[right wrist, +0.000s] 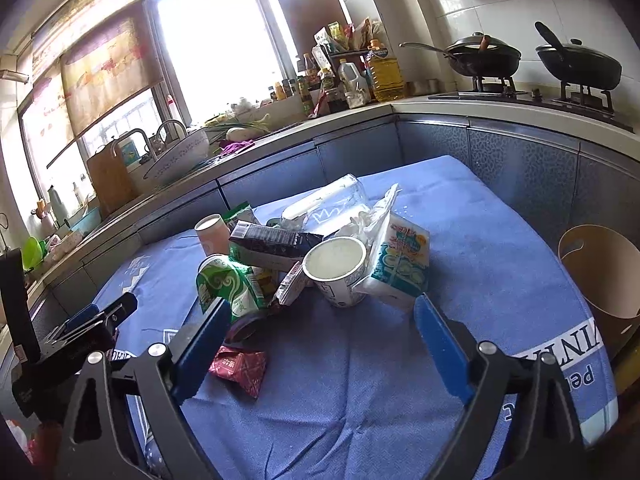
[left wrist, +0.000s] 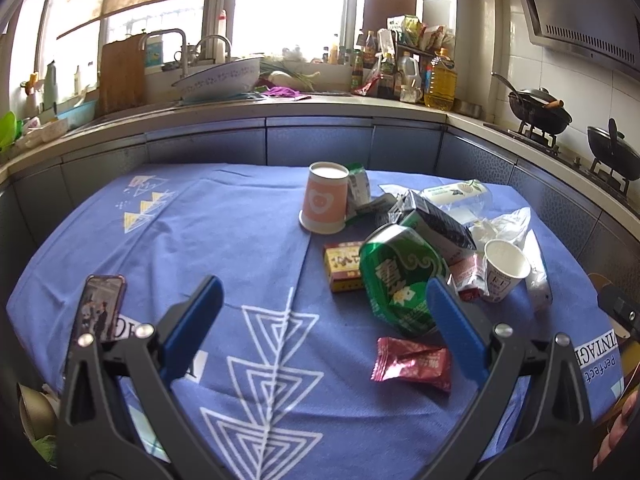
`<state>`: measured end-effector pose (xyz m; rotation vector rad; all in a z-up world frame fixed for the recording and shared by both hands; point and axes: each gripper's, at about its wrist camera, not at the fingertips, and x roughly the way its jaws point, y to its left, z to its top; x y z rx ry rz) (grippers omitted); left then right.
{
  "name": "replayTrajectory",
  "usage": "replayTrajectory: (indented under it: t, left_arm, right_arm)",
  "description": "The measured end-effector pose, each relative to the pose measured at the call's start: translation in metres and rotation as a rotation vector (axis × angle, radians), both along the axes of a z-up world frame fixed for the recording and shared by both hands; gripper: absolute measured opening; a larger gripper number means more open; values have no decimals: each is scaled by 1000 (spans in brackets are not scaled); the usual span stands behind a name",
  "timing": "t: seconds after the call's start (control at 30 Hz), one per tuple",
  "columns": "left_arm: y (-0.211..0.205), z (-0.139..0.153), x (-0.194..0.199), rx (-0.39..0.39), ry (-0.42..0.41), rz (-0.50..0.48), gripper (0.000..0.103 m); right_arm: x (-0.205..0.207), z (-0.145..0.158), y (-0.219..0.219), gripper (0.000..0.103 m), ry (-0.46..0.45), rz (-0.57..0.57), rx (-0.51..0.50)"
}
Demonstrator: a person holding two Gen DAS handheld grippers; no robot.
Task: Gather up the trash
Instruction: 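Move left gripper to pink wrapper while right gripper approaches the green can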
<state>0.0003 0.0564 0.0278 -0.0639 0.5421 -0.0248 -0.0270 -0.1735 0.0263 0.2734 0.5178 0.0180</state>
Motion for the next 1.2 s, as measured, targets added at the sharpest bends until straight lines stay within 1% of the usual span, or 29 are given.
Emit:
replayTrajectory:
  t: [0.07,0.3,1.07,1.2]
  left_arm:
    - [1,-2,1,-7,9,2,97]
    - [5,-9,0,-28,25,3,97]
    - [8,-21,4,-29,81,-6,97]
    - [8,-25,6,-35,102,-12,97]
  right_arm:
    - [0,0,0,87,4,3,4]
    - [1,-2,-2,87,16,4,18]
    - [1,-6,-5,87,32,0,46]
    - [-1,-4,-5,87,23,-1,39]
